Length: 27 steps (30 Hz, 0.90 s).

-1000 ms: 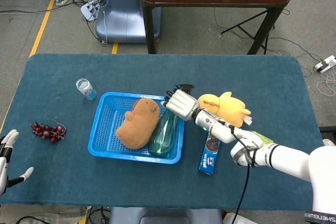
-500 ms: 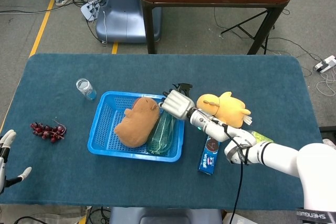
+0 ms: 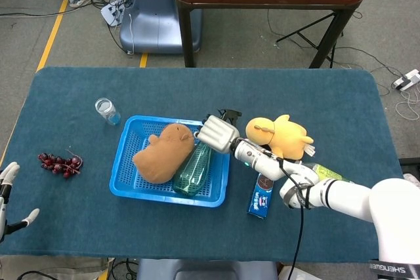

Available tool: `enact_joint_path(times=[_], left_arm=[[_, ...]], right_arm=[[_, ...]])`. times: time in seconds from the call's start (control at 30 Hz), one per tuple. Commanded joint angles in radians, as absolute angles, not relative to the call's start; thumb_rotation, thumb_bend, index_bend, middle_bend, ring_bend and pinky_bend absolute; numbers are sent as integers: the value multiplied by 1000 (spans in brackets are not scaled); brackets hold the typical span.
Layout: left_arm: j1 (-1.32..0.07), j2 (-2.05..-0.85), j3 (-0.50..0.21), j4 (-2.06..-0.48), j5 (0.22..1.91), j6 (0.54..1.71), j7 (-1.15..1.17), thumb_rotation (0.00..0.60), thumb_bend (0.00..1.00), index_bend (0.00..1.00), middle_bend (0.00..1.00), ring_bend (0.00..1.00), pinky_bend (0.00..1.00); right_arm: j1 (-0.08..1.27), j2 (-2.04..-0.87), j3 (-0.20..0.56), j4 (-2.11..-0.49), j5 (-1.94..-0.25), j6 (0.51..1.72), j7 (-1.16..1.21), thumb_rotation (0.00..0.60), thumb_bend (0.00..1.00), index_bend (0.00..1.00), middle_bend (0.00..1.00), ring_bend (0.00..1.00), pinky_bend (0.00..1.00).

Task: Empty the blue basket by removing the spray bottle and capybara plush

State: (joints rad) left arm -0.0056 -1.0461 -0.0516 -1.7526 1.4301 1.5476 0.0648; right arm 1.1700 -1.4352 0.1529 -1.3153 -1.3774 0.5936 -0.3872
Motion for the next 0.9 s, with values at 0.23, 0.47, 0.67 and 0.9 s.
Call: enact_joint_path(times=[0.23, 0.47, 0.67, 0.9], left_arm=[[-2, -1045, -54, -1748, 1433, 1555, 53, 600, 207, 51, 73, 65, 219], [1, -1042, -54, -1746, 1442, 1561, 47, 600, 207, 50, 73, 66, 219], [0, -1040, -54, -1756, 1451, 1565, 55, 600, 207, 51, 73, 66, 220], [-3, -1038, -54, -1773, 1467, 1569, 68, 600, 207, 50, 73, 66, 219]], right_arm=[[1154, -1396, 158, -1362, -1436, 690, -364, 600, 319, 580, 589, 459, 415], [1103, -1299, 165, -1457, -1474, 797, -345, 600, 322, 581, 589, 468, 426], [1032, -1184, 173, -1533, -1483, 899, -329, 600, 324, 581, 589, 469, 428], [934, -1081, 179, -1545, -1408, 963, -310, 600, 324, 581, 589, 469, 428]])
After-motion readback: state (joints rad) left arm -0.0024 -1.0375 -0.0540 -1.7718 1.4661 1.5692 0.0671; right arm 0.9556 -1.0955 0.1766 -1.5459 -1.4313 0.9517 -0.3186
